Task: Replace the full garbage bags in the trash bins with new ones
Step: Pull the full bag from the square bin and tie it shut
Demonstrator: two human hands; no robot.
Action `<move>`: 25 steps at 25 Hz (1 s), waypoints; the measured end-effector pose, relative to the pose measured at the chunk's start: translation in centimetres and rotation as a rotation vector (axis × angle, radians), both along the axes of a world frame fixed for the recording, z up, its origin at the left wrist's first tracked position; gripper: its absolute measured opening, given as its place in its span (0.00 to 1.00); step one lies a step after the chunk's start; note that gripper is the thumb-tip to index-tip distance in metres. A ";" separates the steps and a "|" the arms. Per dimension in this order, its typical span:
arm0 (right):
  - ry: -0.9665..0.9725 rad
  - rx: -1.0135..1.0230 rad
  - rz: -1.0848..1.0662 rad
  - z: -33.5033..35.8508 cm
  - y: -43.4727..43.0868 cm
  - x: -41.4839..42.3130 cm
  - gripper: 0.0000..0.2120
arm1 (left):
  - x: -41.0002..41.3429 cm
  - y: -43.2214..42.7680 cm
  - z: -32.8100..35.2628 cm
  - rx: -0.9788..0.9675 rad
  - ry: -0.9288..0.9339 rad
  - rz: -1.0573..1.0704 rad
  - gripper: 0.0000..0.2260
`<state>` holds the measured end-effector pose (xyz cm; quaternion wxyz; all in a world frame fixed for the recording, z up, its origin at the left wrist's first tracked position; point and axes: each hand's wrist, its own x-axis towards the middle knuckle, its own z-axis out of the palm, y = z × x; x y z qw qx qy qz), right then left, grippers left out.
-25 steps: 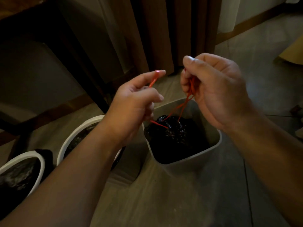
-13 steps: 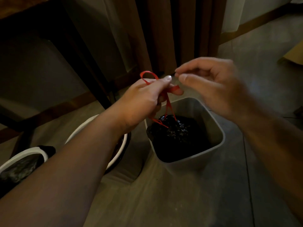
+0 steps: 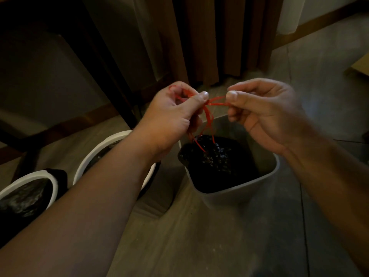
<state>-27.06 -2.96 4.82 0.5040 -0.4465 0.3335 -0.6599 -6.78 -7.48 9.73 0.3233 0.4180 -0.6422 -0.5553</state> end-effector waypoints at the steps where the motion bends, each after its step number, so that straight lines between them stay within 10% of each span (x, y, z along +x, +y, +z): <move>1: -0.045 0.043 0.082 -0.3 0.1 -0.1 0.10 | 0.4 -0.1 0.0 -0.026 0.017 0.028 0.04; 5: 0.215 0.116 0.257 -1.0 0.5 1.3 0.29 | 1.4 -0.1 0.2 -0.187 -0.049 -0.013 0.06; 12: 0.961 -0.130 -0.184 -1.5 -0.4 3.1 0.04 | 2.3 0.9 0.1 -0.387 -0.201 -0.142 0.05; 19: 0.583 -0.110 0.011 -2.4 -0.8 4.0 0.13 | 3.4 0.9 -0.5 -0.303 -0.084 -0.118 0.08; 25: 0.705 -0.163 -0.091 -2.2 -0.9 4.0 0.08 | 4.2 1.1 -1.6 -0.291 -0.075 -0.051 0.06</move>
